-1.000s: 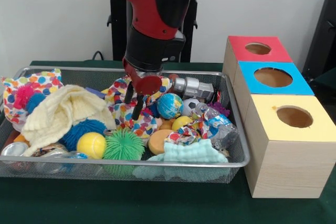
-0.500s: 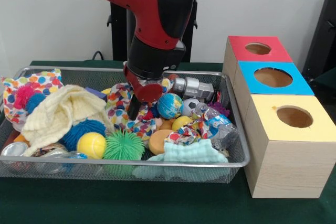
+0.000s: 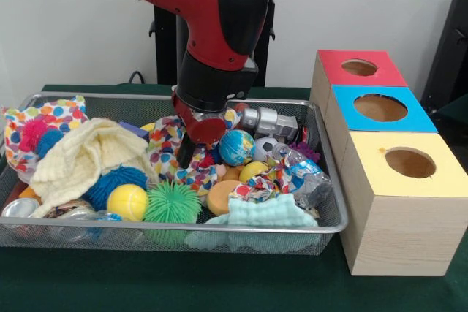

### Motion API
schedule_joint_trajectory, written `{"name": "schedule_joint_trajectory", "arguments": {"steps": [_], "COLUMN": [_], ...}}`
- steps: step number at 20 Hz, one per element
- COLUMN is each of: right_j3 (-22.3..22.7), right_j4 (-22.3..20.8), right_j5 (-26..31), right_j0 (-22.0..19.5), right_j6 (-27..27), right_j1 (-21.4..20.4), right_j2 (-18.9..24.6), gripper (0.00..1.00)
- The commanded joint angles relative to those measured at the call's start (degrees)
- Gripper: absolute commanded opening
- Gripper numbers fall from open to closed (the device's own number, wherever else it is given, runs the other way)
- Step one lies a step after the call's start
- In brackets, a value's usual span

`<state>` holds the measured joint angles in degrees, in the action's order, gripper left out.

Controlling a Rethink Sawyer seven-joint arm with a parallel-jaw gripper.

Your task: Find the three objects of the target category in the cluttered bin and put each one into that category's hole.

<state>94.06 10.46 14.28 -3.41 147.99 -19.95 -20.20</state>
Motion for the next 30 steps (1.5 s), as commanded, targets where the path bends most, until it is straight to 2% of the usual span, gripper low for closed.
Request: {"name": "schedule_joint_trajectory", "arguments": {"steps": [1, 7, 8, 14, 18, 26, 30], "right_j3": [-2.6, -1.2, -0.7, 0.8, 0.5, -2.0, -2.1], "right_j4": [1.5, -0.7, -1.1, -2.3, -2.7, -2.4, -1.7], "right_j5": [5.2, 2.2, 1.5, -0.5, -3.7, -6.3, -7.4], "right_j0": [-1.2, -0.6, -0.5, -2.8, -3.9, -4.9, -4.9], "right_j6": [4.4, 3.1, 2.9, 1.8, 2.0, 2.0, 2.8], "right_j1": [2.0, 2.3, 2.3, 2.5, 5.6, 11.7, 13.1], "right_j2": [4.8, 4.4, 4.4, 4.8, 5.5, 7.0, 7.6], "gripper": [0.0, 0.0, 1.0, 1.0, 1.0, 1.0, 1.0]}}
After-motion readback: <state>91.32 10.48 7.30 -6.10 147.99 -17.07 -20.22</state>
